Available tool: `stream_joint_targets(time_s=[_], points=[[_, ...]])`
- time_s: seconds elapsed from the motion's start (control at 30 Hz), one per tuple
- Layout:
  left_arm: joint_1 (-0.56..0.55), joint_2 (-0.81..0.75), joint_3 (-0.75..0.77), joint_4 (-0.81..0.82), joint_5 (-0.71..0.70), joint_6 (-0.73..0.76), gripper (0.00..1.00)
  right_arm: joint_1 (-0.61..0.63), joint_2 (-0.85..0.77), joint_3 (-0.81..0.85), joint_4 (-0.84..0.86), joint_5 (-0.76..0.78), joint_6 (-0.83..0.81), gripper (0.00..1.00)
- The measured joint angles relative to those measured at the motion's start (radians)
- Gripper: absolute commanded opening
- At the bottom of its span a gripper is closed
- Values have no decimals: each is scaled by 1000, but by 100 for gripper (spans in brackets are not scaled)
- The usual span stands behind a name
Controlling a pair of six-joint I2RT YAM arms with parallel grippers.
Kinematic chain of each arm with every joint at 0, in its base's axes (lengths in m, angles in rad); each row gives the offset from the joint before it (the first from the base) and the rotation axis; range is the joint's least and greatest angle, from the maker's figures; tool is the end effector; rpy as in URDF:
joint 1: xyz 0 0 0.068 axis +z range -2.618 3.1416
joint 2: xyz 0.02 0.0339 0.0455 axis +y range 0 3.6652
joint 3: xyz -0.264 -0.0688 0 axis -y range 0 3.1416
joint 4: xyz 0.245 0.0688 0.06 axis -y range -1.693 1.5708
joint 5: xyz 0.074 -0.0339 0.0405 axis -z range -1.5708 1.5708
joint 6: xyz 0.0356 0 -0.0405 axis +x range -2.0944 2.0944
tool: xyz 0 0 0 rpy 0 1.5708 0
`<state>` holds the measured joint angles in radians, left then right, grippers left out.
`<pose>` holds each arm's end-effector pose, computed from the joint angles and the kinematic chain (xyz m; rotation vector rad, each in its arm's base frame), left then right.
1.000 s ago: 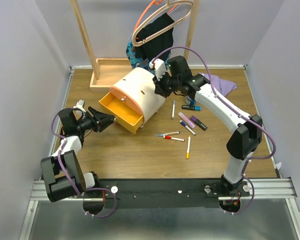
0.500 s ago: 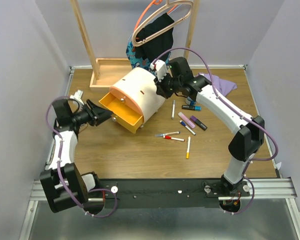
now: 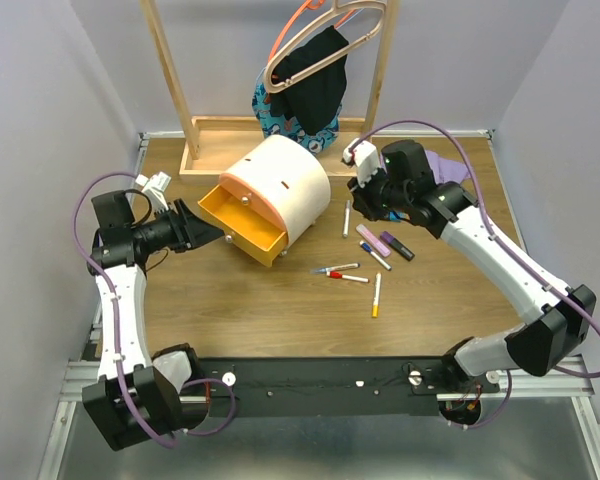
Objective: Sort the stationery into containers
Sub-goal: Pick up the stationery from the center of the board.
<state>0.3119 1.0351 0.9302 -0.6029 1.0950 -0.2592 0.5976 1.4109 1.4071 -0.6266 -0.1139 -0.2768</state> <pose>0.2037 0.0324 0.3158 -0.0246 2.0672 -1.1889 0.2553 0.1786 0.3687 -0.9947 1.9770 0.3041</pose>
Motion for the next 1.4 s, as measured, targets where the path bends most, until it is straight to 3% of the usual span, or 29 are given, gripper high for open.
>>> stream_joint_targets(time_s=[0.17, 0.2, 0.47, 0.7, 0.83, 1.03, 1.4], points=[[0, -72, -26, 42, -58, 5, 73, -108, 4, -26, -12, 27, 29, 71], [0, -86, -26, 63, -66, 6, 81, -140, 6, -26, -11, 33, 39, 75], [0, -133, 0, 167, -155, -4, 84, -321, 28, -161, 94, -1, 74, 77], [0, -62, 102, 186, -267, -14, 84, -512, 39, -391, 401, -209, 77, 77], [0, -18, 139, 188, -298, -12, 84, -551, 91, -455, 568, -299, 60, 78], [3, 47, 204, 178, -325, 32, 85, -554, 221, -436, 711, -400, 19, 82], [8, 122, 229, 149, -364, 92, 85, -554, 466, -169, 729, -424, 22, 81]])
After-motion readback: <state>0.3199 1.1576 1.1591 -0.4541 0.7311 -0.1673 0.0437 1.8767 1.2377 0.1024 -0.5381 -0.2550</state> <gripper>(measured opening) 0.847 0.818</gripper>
